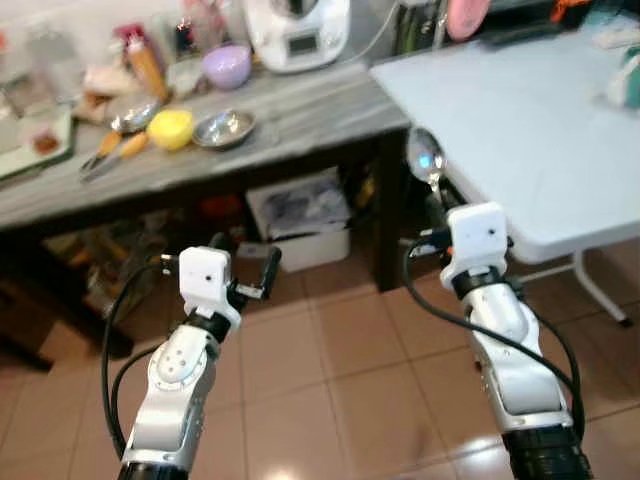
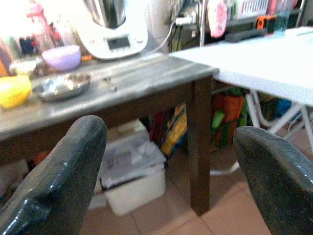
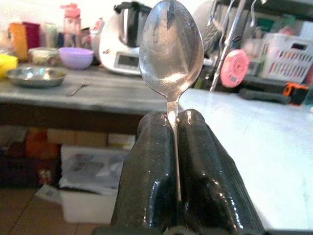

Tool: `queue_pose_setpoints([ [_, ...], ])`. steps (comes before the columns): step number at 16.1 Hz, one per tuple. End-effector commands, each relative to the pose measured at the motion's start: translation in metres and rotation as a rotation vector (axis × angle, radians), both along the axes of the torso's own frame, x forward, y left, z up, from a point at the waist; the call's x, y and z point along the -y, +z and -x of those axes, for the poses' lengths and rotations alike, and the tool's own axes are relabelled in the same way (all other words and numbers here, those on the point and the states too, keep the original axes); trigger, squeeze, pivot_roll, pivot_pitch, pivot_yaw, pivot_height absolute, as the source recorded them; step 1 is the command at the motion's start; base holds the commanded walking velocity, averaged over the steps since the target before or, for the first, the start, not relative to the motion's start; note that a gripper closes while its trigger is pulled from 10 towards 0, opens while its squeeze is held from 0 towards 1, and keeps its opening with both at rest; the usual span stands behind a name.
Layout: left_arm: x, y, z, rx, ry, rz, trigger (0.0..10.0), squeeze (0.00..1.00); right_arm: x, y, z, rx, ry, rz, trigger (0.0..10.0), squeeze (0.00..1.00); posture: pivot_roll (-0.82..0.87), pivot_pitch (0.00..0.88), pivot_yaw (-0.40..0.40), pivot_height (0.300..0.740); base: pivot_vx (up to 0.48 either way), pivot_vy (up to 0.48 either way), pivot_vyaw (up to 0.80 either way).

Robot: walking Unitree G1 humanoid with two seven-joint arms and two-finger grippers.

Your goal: Setting the table

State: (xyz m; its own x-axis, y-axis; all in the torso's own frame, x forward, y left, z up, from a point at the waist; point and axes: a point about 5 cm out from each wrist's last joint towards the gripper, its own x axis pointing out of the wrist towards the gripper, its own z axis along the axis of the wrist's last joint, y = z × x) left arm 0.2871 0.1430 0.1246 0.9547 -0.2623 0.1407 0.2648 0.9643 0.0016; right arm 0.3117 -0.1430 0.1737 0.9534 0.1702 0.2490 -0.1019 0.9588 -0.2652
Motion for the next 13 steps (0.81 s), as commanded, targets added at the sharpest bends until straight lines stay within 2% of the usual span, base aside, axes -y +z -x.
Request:
queue_pose_setpoints([
  [1,-0.0125,0.0016,0.0005,0.006,0.032,-0.023,10.0,0.00,-0.0132,0.0060,0.0005,0.028,0.044,-0.001,10.0,0.00,-0.16,0.079,0.126,0.740,0.480,0.000,0.00],
  [8,-0.0097,0.0039,-0.0016,0.011,0.024,-0.023,10.0,0.00,-0.0137,0.0064,0.0004,0.034,0.042,0.012,10.0,0.00,-0.17,0.080,0.128,0.740,0.480,0.000,0.00],
  [12,-0.0097,0.0030,-0.0019,0.006,0.023,-0.024,10.0,0.00,-0.0147,0.0072,0.0002,0.038,0.042,0.013,10.0,0.00,-0.17,0.078,0.129,0.740,0.477,0.000,0.54],
  [13,-0.0099,0.0030,-0.0020,0.006,0.024,-0.025,10.0,0.00,-0.0151,0.0069,0.0002,0.038,0.043,0.012,10.0,0.00,-0.17,0.078,0.129,0.740,0.469,0.000,0.00],
])
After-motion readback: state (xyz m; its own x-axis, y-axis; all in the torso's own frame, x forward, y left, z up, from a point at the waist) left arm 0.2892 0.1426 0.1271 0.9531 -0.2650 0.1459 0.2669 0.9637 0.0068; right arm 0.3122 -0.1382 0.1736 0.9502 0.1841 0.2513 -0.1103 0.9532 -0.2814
